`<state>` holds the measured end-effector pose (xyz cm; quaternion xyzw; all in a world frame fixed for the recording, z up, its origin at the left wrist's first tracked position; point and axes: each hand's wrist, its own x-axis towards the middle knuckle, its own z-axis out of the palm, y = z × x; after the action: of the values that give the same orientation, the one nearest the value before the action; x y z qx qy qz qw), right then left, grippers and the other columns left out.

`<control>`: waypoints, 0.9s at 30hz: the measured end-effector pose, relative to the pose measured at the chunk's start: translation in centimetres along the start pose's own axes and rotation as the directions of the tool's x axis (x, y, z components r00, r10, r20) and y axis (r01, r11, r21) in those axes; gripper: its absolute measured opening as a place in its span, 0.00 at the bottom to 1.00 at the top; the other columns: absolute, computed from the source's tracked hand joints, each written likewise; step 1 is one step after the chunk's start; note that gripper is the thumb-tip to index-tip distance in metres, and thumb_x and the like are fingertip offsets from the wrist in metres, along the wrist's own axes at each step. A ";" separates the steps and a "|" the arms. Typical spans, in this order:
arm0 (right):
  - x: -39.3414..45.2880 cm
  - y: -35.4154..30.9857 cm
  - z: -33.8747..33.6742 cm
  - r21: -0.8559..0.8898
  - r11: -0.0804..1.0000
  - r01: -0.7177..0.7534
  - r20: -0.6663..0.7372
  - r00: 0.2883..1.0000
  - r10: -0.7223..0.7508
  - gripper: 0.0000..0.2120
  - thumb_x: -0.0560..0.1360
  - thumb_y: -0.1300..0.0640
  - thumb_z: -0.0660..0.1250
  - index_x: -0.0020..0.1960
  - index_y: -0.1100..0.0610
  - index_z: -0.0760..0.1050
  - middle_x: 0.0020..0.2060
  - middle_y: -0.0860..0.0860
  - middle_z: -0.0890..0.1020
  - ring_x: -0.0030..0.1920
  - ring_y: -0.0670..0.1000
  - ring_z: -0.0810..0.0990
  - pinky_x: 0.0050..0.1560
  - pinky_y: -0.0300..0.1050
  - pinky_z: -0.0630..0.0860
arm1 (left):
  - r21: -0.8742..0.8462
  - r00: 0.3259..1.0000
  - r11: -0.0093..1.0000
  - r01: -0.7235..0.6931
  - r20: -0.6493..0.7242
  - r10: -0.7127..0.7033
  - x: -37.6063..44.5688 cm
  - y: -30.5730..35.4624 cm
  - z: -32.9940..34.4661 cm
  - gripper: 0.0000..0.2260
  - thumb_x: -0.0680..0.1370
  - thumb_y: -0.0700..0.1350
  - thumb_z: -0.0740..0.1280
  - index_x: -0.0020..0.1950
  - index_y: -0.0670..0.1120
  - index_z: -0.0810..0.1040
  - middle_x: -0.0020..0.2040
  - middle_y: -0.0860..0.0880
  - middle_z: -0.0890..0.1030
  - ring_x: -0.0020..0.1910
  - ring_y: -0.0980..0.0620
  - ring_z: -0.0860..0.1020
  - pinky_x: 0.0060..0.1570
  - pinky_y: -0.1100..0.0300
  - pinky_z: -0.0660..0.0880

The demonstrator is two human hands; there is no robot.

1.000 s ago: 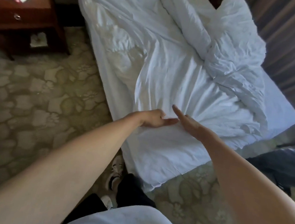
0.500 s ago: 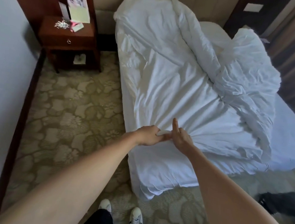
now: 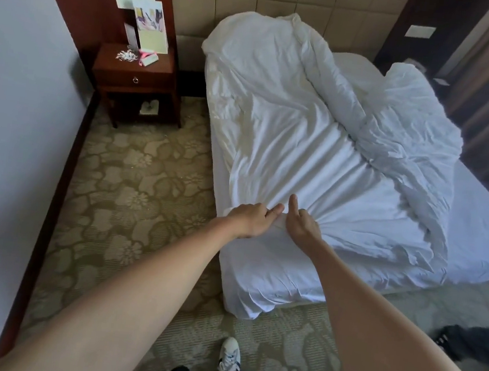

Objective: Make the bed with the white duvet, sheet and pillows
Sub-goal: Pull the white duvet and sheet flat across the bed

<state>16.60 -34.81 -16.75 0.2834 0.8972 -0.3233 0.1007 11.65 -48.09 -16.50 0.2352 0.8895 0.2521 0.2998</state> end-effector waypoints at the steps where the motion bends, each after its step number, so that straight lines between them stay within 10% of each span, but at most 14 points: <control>1: -0.7 -0.2 0.5 -0.017 1.000 -0.001 0.004 1.000 0.001 0.31 0.83 0.43 0.38 0.58 0.64 0.72 0.58 0.67 0.77 0.59 0.65 0.76 0.58 0.53 0.70 | 0.005 1.000 1.000 0.003 -0.006 -0.003 -0.6 -0.4 0.2 0.35 0.81 0.66 0.44 0.58 0.41 0.78 0.37 0.46 0.77 0.43 0.44 0.78 0.49 0.51 0.73; 5: -3.4 -0.9 2.7 -0.072 0.997 0.015 0.094 0.996 -0.008 0.23 0.84 0.43 0.42 0.50 0.60 0.66 0.57 0.66 0.77 0.59 0.63 0.76 0.58 0.52 0.70 | 0.035 1.000 0.999 0.023 -0.010 -0.023 -3.0 -3.5 1.0 0.32 0.81 0.65 0.44 0.56 0.43 0.77 0.47 0.43 0.80 0.48 0.43 0.78 0.53 0.49 0.73; 10: -3.7 -1.5 4.6 -0.114 0.993 -0.022 0.238 0.970 0.049 0.21 0.83 0.50 0.50 0.71 0.59 0.68 0.64 0.61 0.75 0.63 0.62 0.73 0.62 0.51 0.68 | 0.055 0.998 0.998 0.011 0.060 -0.014 -4.4 -6.4 1.0 0.21 0.84 0.55 0.51 0.37 0.47 0.72 0.35 0.47 0.76 0.36 0.47 0.75 0.37 0.54 0.69; 16: -5.1 -1.2 7.0 -0.137 0.988 -0.069 0.467 0.875 0.126 0.18 0.82 0.51 0.56 0.42 0.59 0.77 0.34 0.54 0.82 0.34 0.51 0.80 0.38 0.41 0.73 | -0.083 0.958 0.993 0.089 0.279 -0.062 -5.4 -8.8 2.1 0.12 0.82 0.45 0.57 0.49 0.43 0.79 0.44 0.47 0.83 0.43 0.50 0.81 0.37 0.60 0.72; 27: -5.4 -3.8 8.5 -0.086 0.996 -0.016 0.458 0.887 0.054 0.11 0.81 0.55 0.59 0.47 0.60 0.76 0.36 0.56 0.80 0.32 0.52 0.76 0.34 0.40 0.70 | -0.154 0.992 0.984 0.086 0.101 -0.071 -5.9 -10.9 0.5 0.12 0.80 0.41 0.58 0.43 0.43 0.79 0.41 0.45 0.82 0.38 0.49 0.80 0.40 0.55 0.78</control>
<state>18.79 -44.96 -19.34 0.2109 0.8548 -0.3433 0.3272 13.22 -59.63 -20.85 0.1871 0.8601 0.2981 0.3694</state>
